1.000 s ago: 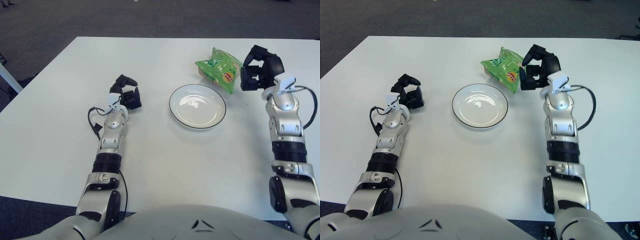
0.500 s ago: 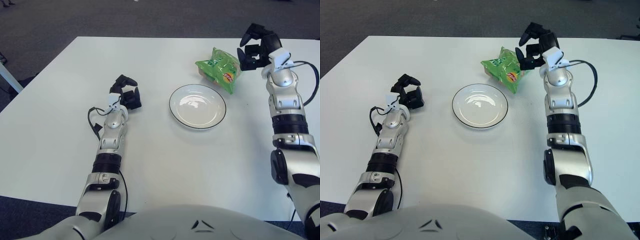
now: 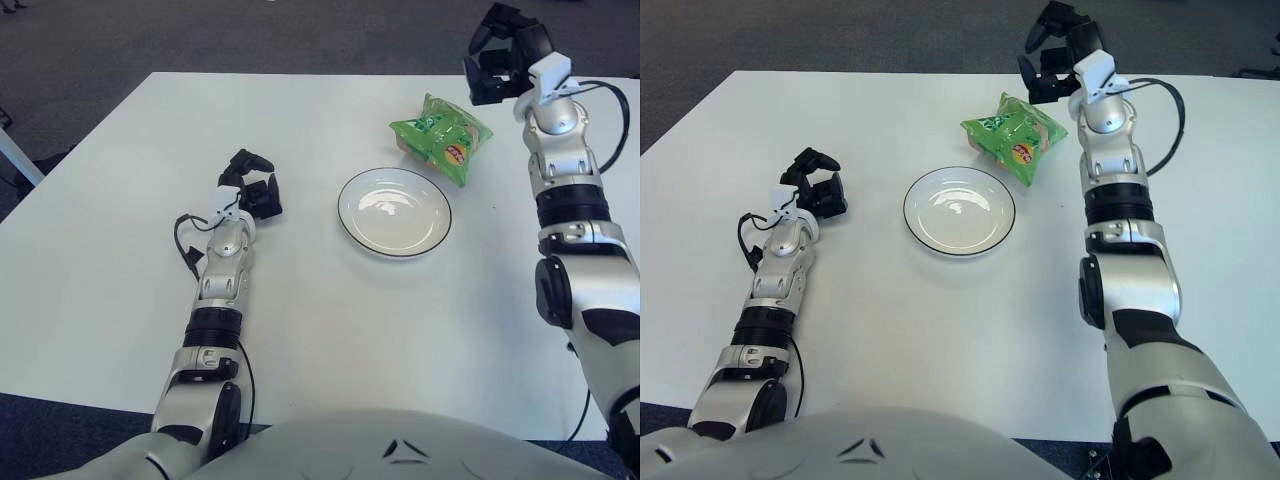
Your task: Put the snack into the plate.
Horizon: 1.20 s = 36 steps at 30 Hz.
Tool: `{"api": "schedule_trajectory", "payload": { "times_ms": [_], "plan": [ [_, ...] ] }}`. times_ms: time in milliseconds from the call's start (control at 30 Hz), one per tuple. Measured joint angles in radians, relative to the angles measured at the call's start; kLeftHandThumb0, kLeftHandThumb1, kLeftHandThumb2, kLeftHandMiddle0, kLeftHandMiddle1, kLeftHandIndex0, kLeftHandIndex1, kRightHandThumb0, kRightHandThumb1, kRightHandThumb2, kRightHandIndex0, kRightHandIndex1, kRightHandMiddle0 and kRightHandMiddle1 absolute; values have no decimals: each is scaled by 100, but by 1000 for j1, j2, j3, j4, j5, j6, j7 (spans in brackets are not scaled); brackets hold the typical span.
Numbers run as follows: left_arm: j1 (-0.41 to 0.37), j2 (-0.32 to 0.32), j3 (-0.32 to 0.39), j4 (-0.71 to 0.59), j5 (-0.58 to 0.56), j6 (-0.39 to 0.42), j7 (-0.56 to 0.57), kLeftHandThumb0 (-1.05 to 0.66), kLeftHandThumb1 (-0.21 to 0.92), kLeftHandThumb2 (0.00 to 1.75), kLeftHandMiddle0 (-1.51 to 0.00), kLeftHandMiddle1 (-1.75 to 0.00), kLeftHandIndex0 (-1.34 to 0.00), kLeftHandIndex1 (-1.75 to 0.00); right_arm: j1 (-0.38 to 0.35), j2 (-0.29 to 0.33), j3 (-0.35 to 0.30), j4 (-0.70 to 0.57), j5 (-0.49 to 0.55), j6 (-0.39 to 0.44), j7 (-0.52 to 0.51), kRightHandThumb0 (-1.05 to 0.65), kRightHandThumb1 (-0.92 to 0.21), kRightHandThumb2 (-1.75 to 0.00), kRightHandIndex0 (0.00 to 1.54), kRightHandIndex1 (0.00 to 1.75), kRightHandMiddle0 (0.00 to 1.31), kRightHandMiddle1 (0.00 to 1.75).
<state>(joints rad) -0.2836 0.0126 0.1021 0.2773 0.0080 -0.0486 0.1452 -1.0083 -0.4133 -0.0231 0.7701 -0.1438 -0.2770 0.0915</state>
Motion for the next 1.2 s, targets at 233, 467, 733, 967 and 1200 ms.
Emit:
{"api": "schedule_trajectory", "payload": {
  "times_ms": [233,467,733,967,1200],
  "plan": [
    [5,-2,0,-13,0,8,0,-47,34,129,-130,-175,-59,-175,-23,-4,79,54,-126,-67,-84,-38,-75,-76,62,147,30,175],
    [11,-2,0,-20,0,15,5,-47,35,127,-129,-175,-58,-175,-31,-8,162,168,-245,-133,-189,-76,-91,-77,12,104,5,143],
    [11,-3,2,-21,0,17,16,-47,33,129,-129,-175,-60,-175,-47,-27,262,304,-346,-168,-185,-94,-92,-96,0,54,0,92],
    [11,-3,2,-21,-1,15,16,-48,32,130,-128,-175,-60,-175,-84,-34,329,378,-398,-186,-168,-94,-92,-106,0,28,0,68],
    [11,-3,1,-21,0,16,21,-48,31,132,-128,-175,-62,-175,-131,-29,376,458,-432,-169,-155,-90,-92,-112,0,10,0,66]
  ]
}}
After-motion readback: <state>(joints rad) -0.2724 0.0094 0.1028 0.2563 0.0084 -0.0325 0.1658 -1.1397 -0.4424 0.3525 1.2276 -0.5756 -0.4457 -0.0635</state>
